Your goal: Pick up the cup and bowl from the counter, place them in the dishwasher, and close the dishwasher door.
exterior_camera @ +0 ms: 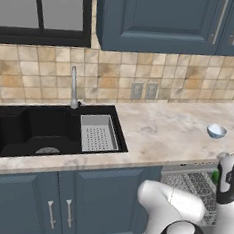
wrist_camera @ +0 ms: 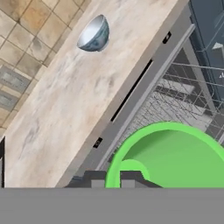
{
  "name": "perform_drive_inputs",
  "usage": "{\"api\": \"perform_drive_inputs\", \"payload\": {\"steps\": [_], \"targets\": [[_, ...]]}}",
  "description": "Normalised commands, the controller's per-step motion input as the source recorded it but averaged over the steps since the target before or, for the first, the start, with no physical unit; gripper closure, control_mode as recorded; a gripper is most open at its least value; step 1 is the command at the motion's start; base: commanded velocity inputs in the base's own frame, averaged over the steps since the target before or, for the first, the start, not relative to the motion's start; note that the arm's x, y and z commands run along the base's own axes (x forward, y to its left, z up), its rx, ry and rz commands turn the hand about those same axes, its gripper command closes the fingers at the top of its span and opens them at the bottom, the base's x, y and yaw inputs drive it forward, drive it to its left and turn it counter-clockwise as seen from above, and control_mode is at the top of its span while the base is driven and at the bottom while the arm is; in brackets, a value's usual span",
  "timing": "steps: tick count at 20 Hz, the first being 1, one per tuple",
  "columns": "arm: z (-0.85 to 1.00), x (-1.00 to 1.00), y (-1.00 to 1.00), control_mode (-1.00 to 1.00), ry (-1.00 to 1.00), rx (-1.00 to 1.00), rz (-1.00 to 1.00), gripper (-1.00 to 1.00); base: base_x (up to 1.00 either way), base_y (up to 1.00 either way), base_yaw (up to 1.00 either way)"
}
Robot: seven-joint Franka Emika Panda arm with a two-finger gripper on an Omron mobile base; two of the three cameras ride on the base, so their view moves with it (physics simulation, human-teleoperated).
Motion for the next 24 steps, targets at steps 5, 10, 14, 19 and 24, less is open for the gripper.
{"api": "perform_drive_inputs", "payload": {"steps": [5,10,14,19,24], "targets": [[-0.38,0.00,-0.01,-1.00,0.00,0.08,-0.01,1.00,0.00,0.00,0.00],[-0.36,0.00,-0.13,-1.00,0.00,0.12,0.00,1.00,0.00,0.00,0.00],[-0.34,0.00,-0.28,-1.00,0.00,0.08,0.00,1.00,0.00,0.00,0.00],[-0.36,0.00,-0.30,-1.00,0.00,0.06,0.00,1.00,0.00,0.00,0.00],[-0.38,0.00,-0.30,-1.00,0.00,0.06,0.00,1.00,0.00,0.00,0.00]]}}
